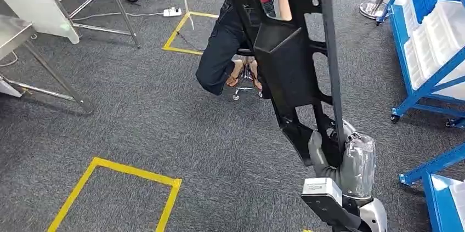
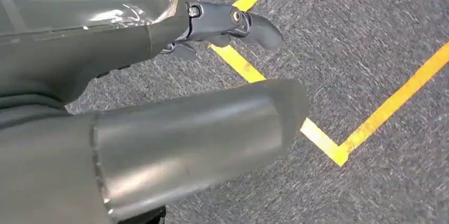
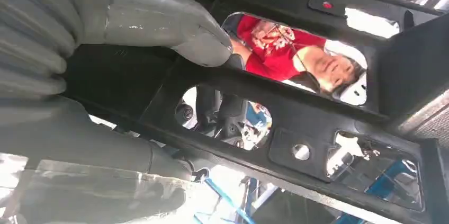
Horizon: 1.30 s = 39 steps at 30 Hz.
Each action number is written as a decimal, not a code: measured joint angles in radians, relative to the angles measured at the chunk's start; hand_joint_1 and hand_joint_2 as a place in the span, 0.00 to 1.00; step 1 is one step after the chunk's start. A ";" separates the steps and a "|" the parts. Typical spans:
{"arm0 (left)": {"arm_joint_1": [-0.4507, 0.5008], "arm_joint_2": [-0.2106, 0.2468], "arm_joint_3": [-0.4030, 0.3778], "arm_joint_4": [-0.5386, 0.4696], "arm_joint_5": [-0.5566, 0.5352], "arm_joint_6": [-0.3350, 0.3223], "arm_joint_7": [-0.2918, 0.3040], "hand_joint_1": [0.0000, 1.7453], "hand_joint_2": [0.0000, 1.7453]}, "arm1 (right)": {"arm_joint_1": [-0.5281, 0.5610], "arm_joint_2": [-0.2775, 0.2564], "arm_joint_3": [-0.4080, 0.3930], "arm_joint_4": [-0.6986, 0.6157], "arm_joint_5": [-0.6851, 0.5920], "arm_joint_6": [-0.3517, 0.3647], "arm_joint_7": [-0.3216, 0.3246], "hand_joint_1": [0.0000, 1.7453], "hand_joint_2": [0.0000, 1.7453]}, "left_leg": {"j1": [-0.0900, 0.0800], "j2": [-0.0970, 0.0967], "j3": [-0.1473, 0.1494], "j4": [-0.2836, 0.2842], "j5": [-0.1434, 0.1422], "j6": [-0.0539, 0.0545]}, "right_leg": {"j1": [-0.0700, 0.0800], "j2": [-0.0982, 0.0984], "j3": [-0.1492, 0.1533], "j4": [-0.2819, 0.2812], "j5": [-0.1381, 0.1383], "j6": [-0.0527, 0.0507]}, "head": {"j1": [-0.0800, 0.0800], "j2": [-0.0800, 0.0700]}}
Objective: Take the parts from the cabinet and place them on the table.
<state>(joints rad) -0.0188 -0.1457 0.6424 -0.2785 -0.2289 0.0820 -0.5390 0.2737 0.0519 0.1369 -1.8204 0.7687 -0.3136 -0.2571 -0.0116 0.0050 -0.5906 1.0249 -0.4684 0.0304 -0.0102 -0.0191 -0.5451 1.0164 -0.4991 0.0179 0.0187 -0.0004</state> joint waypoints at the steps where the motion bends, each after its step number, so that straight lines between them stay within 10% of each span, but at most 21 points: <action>1: 0.000 0.001 0.001 0.000 0.000 0.000 0.000 0.00 0.00 | 0.000 0.000 0.000 0.000 0.000 -0.001 -0.002 0.98 1.00 | -0.001 -0.003 0.002 -0.007 0.005 0.008 | 0.001 -0.002 0.002 -0.003 0.001 0.006 | 0.000 0.000; 7: -0.004 0.001 0.010 0.003 -0.002 -0.001 0.003 0.00 0.00 | 0.004 -0.014 -0.003 0.005 -0.016 -0.010 -0.008 0.98 1.00 | 0.011 -0.008 0.010 -0.029 0.022 0.025 | -0.002 0.015 -0.153 0.315 -0.131 0.005 | 0.005 0.000; 9: -0.003 0.001 0.013 0.003 -0.002 -0.001 0.004 0.00 0.00 | 0.007 -0.017 -0.003 0.006 -0.017 -0.012 -0.008 0.98 1.00 | 0.014 -0.012 0.011 -0.029 0.023 0.023 | -0.007 0.015 -0.115 0.242 -0.091 0.028 | 0.005 0.000; 11: -0.004 0.001 0.014 0.005 -0.002 -0.001 0.004 0.00 0.00 | 0.006 -0.018 -0.003 0.006 -0.017 -0.013 -0.010 0.98 1.00 | 0.017 -0.017 0.011 -0.022 0.022 0.016 | -0.015 0.015 -0.012 0.041 -0.017 0.051 | 0.005 0.000; 13: -0.004 0.003 0.016 0.006 -0.002 -0.001 0.004 0.00 0.00 | 0.008 -0.018 -0.003 0.007 -0.017 -0.014 -0.011 0.98 1.00 | 0.008 -0.021 0.006 -0.010 0.015 0.002 | -0.015 0.019 0.006 -0.009 -0.003 0.034 | 0.004 0.000; 16: -0.001 0.006 0.016 0.008 -0.003 -0.003 0.000 0.00 0.00 | 0.008 -0.018 -0.004 0.008 -0.018 -0.020 -0.011 0.98 1.00 | 0.006 -0.021 0.002 -0.012 0.018 0.033 | -0.014 0.019 0.010 -0.008 0.002 0.025 | 0.003 0.000; 24: 0.000 0.007 0.016 0.012 -0.023 -0.011 -0.001 0.00 0.00 | 0.008 -0.019 -0.002 0.008 -0.019 -0.035 -0.010 0.98 1.00 | 0.013 -0.021 0.002 -0.017 0.022 0.013 | -0.010 0.018 0.007 -0.008 0.003 0.016 | 0.003 0.000; 28: 0.000 0.011 0.016 0.015 -0.035 -0.011 0.000 0.00 0.00 | 0.008 -0.019 0.002 0.011 -0.022 -0.044 -0.005 0.98 1.00 | 0.010 -0.020 -0.003 -0.011 0.017 0.020 | -0.012 0.018 0.007 -0.009 0.003 0.017 | 0.003 0.000; 29: 0.000 0.012 0.016 0.015 -0.036 -0.011 0.000 0.00 0.00 | 0.007 -0.019 0.002 0.011 -0.022 -0.044 -0.004 0.98 1.00 | 0.007 -0.019 -0.003 -0.015 0.014 0.023 | -0.012 0.018 0.012 -0.018 0.005 0.019 | 0.003 0.000; 30: 0.001 0.013 0.016 0.017 -0.039 -0.011 0.001 0.00 0.00 | 0.009 -0.020 0.003 0.013 -0.023 -0.046 -0.003 0.98 1.00 | 0.007 -0.021 0.003 -0.036 0.011 0.030 | -0.011 0.017 0.012 0.011 0.034 0.045 | 0.003 0.000; 34: 0.001 0.015 0.017 0.019 -0.043 -0.011 0.004 0.00 0.00 | -0.003 -0.026 0.007 0.015 -0.025 -0.050 0.002 0.98 1.00 | 0.020 -0.025 0.037 -0.059 0.017 0.034 | -0.008 0.020 -0.052 0.148 -0.064 0.020 | 0.010 0.000; 37: 0.002 0.014 0.019 0.021 -0.045 -0.007 0.005 0.00 0.00 | -0.002 -0.031 0.008 0.018 -0.027 -0.050 0.004 0.98 1.00 | 0.021 -0.025 0.035 -0.056 0.013 0.028 | -0.013 0.019 -0.130 0.289 -0.118 0.042 | 0.008 0.000; 39: 0.002 0.013 0.020 0.024 -0.045 -0.005 0.005 0.00 0.00 | -0.002 -0.033 0.008 0.020 -0.031 -0.050 0.005 0.98 1.00 | 0.027 -0.028 0.049 -0.052 0.007 0.015 | -0.022 0.019 -0.069 0.162 -0.058 0.071 | 0.009 0.000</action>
<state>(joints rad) -0.0163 -0.1328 0.6622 -0.2544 -0.2743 0.0774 -0.5344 0.2713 0.0187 0.1446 -1.8002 0.7382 -0.3635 -0.2522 0.0157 -0.0230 -0.5414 0.9730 -0.4613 0.0453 -0.0319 0.0001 -0.6144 1.1779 -0.5572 0.0891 0.0275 -0.0004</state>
